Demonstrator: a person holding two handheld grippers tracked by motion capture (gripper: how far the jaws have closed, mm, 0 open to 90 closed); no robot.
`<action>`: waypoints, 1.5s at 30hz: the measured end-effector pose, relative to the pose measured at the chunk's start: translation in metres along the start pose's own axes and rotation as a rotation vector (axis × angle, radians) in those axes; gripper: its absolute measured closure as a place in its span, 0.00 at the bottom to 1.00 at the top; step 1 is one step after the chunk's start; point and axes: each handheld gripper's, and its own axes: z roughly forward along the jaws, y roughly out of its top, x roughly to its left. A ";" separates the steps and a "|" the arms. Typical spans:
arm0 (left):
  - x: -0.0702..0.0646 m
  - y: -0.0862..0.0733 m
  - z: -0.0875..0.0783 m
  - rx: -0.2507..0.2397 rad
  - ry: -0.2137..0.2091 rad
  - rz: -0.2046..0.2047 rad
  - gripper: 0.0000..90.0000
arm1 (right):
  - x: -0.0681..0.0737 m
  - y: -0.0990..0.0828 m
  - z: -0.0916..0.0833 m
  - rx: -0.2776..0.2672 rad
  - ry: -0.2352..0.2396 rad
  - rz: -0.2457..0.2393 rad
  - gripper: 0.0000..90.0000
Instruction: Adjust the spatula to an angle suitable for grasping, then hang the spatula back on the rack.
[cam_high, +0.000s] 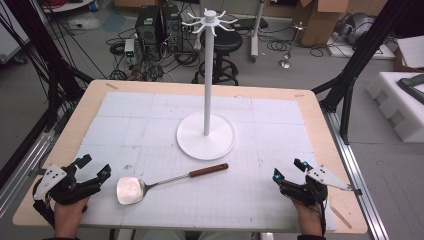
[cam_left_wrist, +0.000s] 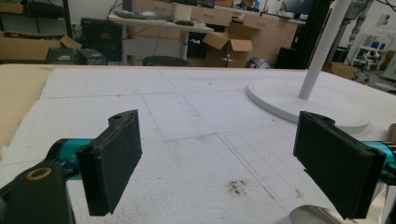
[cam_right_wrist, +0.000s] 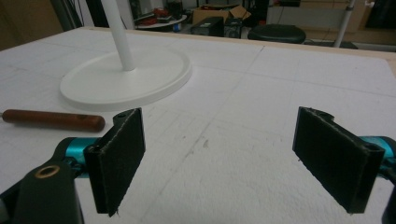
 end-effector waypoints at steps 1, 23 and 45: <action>0.000 0.000 0.000 0.000 0.000 0.000 0.17 | 0.000 0.000 0.000 0.000 0.000 0.000 0.18; 0.001 0.000 0.000 -0.002 0.005 -0.009 0.18 | -0.002 -0.007 -0.003 0.003 -0.036 0.019 0.18; -0.038 0.057 0.014 0.047 -0.241 0.066 0.28 | 0.003 -0.004 -0.005 -0.007 -0.001 0.012 0.18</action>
